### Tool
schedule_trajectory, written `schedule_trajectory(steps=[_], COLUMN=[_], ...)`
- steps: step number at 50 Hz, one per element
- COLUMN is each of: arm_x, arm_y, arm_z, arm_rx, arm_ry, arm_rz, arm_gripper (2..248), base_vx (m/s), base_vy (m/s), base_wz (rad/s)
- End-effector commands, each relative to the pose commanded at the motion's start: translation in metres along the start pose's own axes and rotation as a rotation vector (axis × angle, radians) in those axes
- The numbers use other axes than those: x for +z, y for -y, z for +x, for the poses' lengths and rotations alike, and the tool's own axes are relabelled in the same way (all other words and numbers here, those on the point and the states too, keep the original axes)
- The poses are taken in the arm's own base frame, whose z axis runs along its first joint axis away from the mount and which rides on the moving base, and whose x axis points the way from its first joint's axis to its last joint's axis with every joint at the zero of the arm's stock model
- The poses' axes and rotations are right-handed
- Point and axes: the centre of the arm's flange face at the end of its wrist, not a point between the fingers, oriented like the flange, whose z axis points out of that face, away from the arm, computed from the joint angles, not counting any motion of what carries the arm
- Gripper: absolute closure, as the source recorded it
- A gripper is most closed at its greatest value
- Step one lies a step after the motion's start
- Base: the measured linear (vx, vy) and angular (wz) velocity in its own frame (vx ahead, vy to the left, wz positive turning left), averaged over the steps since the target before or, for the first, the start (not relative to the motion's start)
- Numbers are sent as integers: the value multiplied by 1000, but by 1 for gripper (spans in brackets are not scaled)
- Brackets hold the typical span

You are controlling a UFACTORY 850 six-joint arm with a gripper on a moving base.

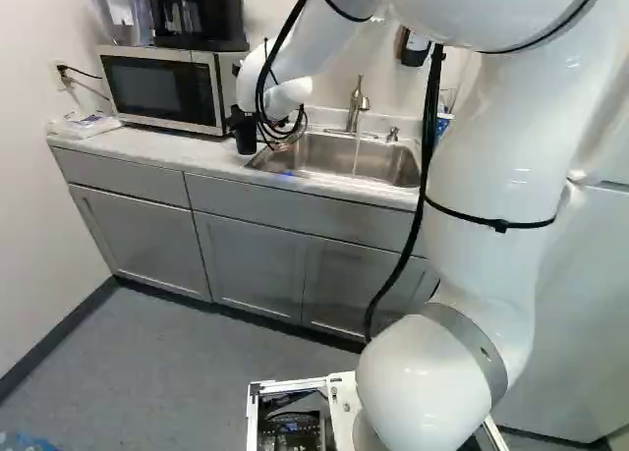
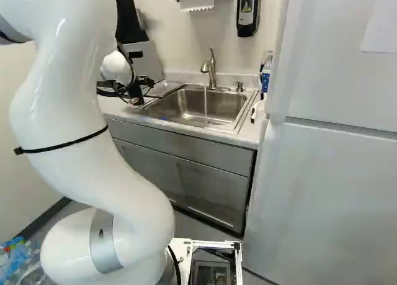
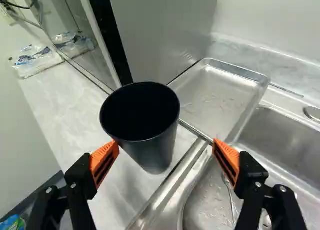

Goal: Rinse the cup and place it in the tray

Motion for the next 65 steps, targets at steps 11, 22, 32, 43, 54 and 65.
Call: schedule_trajectory(steps=[11, 22, 32, 43, 54, 65], arm_x=[9, 15, 20, 27, 33, 40], arm_y=[4, 8, 10, 11, 12, 12], arm_z=[-5, -10, -15, -20, -25, -32], arm_rx=[-4, -13, -30, -48, -64, -65], arm_ry=[-38, -76, -111, -151, -189, -203], arm_rz=[6, 12, 20, 28, 36, 38], arm_gripper=[3, 3, 3, 3, 3, 3], base_vx=[0, 0, 0, 0, 0, 0], base_vy=[0, 0, 0, 0, 0, 0], base_wz=[0, 0, 0, 0, 0, 0])
